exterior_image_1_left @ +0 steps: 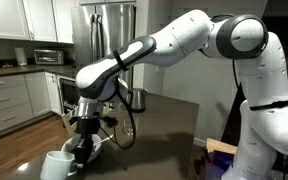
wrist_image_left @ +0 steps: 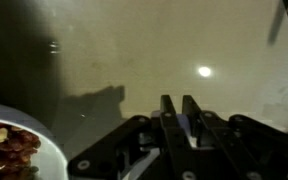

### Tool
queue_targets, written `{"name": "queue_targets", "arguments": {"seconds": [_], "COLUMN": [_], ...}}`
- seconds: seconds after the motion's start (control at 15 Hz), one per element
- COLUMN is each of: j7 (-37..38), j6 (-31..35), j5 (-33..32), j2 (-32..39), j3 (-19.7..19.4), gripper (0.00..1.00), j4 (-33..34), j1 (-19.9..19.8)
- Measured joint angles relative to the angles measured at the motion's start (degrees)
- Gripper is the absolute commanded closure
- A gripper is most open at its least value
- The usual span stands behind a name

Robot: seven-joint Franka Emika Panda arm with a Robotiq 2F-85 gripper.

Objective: Move the white mug backwards, pour the contents in the mug into the white bowl

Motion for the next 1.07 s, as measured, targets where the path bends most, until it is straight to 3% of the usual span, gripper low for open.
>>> {"name": "queue_targets", "arguments": {"seconds": [0.87, 1.07], "j7": [6.5, 10.8], "j6": [-0.1, 0.1], "j5": [-20.1, -24.6], "j2": [1.9, 3.0], "j3": [4.5, 5.6], "gripper": [0.92, 0.92], "j4": [2.9, 2.4], "j1": [0.3, 2.9]}}
